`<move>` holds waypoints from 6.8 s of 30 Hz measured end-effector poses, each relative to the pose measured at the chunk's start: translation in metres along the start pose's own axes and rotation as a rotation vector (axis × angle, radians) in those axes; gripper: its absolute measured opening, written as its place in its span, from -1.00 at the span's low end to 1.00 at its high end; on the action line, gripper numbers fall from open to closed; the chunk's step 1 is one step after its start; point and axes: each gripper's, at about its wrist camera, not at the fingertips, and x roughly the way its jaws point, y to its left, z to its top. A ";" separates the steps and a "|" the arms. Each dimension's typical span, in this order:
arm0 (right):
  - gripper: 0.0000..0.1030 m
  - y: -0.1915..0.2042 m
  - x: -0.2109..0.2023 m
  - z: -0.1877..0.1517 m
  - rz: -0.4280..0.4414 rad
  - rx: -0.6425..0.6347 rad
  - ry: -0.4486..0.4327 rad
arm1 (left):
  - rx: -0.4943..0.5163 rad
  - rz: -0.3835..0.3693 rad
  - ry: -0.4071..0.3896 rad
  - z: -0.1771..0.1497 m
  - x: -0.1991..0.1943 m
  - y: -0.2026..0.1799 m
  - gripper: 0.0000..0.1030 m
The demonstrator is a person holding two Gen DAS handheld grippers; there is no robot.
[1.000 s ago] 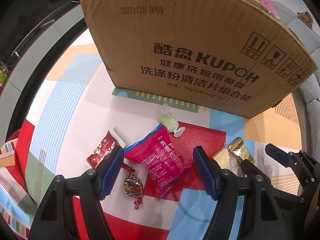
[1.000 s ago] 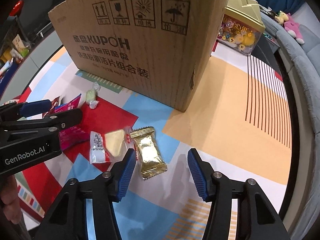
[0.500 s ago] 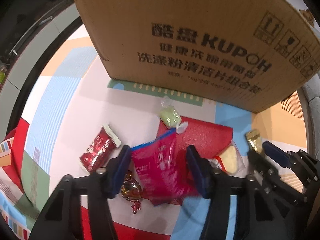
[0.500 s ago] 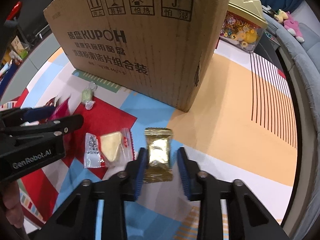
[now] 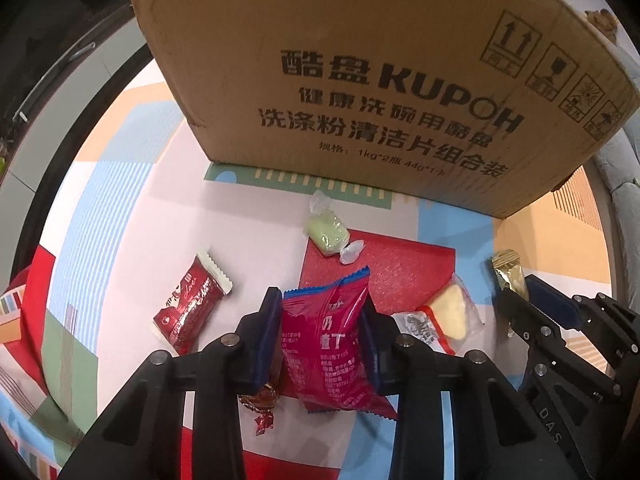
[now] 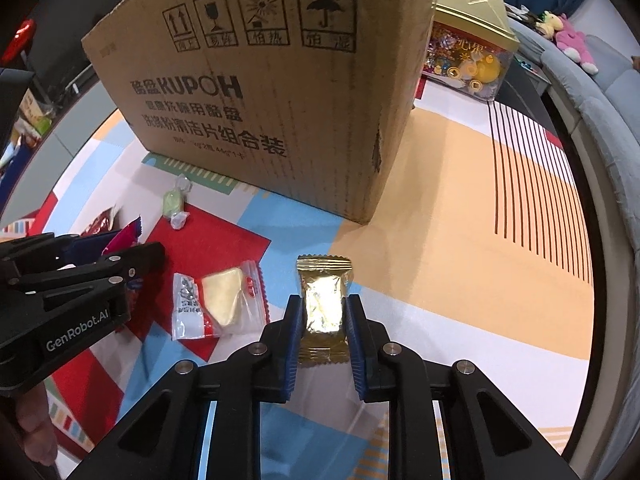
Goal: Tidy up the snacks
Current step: 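Close the left tool on the pink packet while the right tool closes on the gold foil packet, then lift the pink packet with the left tool while the right tool lifts the gold foil packet, then carry the pink packet over the box with the left tool while the right tool carries the gold packet, then open the left tool dropping the pink packet into the box while the right tool drops the gold packet, then withdraw both open tools from the box toward the snacks on the rug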
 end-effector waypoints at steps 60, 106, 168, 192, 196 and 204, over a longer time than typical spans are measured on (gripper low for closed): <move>-0.57 0.057 -0.129 0.037 -0.010 0.063 -0.233 | 0.029 -0.040 -0.319 0.022 -0.151 0.044 -0.38; -0.57 0.045 -0.166 0.125 -0.057 0.111 -0.391 | 0.187 -0.126 -0.482 0.127 -0.197 0.038 -0.38; 0.29 0.026 -0.129 0.155 -0.086 0.119 -0.355 | 0.207 -0.094 -0.415 0.157 -0.151 0.038 0.38; 0.29 0.044 -0.170 0.133 -0.119 0.113 -0.393 | 0.177 -0.068 -0.468 0.128 -0.201 0.063 0.47; 0.29 0.049 -0.173 0.129 -0.120 0.104 -0.396 | 0.171 -0.063 -0.473 0.122 -0.206 0.068 0.47; 0.29 0.062 -0.178 0.120 -0.115 0.077 -0.397 | 0.139 -0.052 -0.453 0.103 -0.210 0.080 0.47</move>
